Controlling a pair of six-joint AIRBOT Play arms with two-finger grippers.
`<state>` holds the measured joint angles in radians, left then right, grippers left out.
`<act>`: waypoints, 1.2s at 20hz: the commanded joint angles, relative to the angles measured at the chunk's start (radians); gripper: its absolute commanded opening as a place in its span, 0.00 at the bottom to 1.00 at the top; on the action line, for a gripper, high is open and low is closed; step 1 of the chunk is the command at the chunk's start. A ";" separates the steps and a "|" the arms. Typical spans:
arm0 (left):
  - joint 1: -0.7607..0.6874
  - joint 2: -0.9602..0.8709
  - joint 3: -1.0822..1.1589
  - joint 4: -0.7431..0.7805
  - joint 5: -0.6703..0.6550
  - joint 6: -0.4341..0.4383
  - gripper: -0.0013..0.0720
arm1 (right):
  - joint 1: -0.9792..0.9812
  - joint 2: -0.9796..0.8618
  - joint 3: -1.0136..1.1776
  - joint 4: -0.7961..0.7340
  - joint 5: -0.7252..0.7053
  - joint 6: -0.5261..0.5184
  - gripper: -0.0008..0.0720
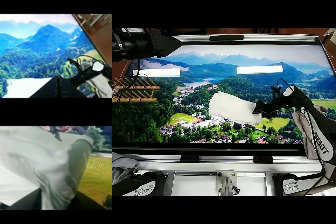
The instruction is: Fold the shirts.
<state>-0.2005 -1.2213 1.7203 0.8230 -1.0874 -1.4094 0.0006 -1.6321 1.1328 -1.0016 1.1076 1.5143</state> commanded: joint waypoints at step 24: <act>-0.002 0.000 -0.001 0.023 -0.115 -0.014 0.06 | -0.673 0.265 0.455 -0.135 0.211 -0.092 0.11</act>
<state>-0.2005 -1.2213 1.7195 0.8471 -1.1904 -1.4227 -0.5964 -1.3689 1.5848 -1.1126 1.3449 1.3964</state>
